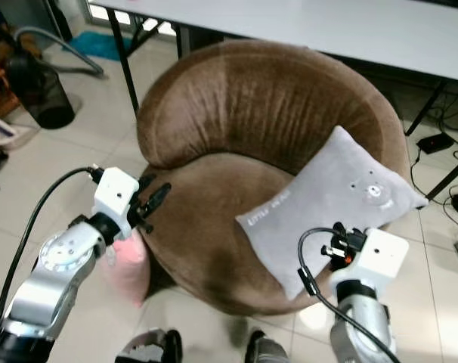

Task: Move the pillow to the sofa from floor

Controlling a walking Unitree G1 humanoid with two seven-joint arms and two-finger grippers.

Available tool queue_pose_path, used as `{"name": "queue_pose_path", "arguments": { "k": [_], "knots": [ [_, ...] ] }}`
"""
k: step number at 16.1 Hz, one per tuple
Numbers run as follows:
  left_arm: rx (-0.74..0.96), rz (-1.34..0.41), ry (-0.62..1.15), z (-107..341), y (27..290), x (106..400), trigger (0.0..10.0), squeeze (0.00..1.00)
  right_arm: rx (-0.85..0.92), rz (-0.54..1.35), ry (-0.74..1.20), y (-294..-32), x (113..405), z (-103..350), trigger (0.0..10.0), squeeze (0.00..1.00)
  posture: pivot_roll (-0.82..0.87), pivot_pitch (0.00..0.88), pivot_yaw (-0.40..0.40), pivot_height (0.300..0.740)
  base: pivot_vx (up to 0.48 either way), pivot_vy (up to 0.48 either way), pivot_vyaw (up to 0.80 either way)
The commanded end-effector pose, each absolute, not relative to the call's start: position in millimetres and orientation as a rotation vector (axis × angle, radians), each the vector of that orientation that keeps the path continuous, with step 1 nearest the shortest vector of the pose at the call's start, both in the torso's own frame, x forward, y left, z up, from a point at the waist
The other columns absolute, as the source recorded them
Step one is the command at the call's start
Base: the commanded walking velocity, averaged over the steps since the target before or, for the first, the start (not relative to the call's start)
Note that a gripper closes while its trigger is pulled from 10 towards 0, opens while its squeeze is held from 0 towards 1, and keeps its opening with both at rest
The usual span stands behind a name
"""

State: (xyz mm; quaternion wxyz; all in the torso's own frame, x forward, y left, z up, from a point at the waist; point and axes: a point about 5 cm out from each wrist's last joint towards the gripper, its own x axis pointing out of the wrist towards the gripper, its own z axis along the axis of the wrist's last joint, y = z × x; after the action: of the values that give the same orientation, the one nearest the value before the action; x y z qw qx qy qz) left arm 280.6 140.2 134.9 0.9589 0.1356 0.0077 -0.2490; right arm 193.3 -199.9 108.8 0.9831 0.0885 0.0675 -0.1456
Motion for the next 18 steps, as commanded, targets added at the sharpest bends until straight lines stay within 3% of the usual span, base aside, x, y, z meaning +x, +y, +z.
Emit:
{"name": "queue_pose_path", "arguments": {
  "k": [1,5,18],
  "knots": [
    [0.29,-0.497,0.016,133,140,283,10.0,0.0,0.166,-0.311,0.149,-199,192,113,10.0,0.0,-0.06,0.099,0.003,0.74,0.0,0.48,0.0],
    [0.29,-0.486,0.02,131,135,289,10.0,0.0,0.136,-0.243,0.177,-184,194,113,10.0,0.0,-0.06,0.098,0.003,0.74,0.0,0.48,0.0],
    [0.299,-0.495,0.019,125,134,298,10.0,0.0,0.113,-0.28,0.244,-190,188,101,10.0,0.0,-0.08,0.086,0.023,0.74,0.0,0.48,-0.74]
  ]
}}
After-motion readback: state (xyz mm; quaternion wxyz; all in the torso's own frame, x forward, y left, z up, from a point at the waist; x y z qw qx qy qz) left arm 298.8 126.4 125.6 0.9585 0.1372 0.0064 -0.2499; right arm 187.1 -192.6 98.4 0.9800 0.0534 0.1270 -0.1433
